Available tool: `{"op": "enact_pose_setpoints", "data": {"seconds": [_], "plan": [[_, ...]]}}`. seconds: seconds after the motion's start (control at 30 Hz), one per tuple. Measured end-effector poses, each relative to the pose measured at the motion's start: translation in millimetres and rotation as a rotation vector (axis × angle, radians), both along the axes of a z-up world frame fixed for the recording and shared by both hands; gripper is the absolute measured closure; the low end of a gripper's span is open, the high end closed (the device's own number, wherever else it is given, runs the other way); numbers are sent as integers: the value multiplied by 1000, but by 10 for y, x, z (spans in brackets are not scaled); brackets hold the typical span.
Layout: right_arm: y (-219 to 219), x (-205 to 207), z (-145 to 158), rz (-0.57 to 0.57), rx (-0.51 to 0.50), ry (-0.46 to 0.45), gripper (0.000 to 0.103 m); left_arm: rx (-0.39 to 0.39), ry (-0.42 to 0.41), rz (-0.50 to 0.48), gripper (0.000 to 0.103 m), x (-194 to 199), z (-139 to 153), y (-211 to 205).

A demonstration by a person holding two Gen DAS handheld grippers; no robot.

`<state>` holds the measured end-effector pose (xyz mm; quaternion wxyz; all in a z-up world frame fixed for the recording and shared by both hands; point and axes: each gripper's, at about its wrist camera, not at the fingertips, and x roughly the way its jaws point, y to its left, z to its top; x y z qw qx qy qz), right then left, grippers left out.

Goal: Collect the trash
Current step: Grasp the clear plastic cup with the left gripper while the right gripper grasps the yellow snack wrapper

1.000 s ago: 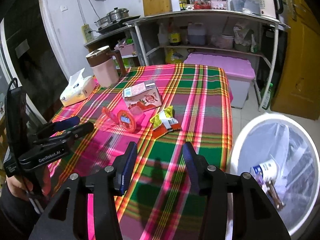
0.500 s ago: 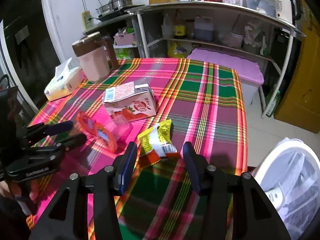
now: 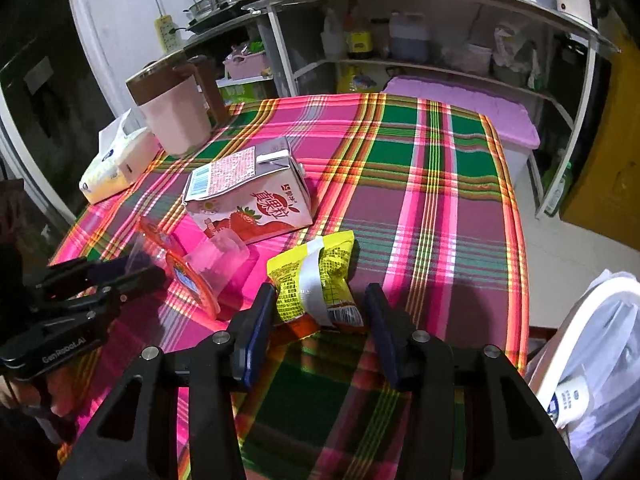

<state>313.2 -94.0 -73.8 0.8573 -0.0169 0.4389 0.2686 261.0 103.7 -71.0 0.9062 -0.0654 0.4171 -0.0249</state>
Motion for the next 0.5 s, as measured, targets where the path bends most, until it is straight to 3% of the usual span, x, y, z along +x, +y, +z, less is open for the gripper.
{"op": "enact_pose_setpoints", "data": {"seconds": [0.5], "plan": [[-253, -406, 219, -26, 56, -31, 63, -10, -59, 19, 75, -365, 203, -120]]}}
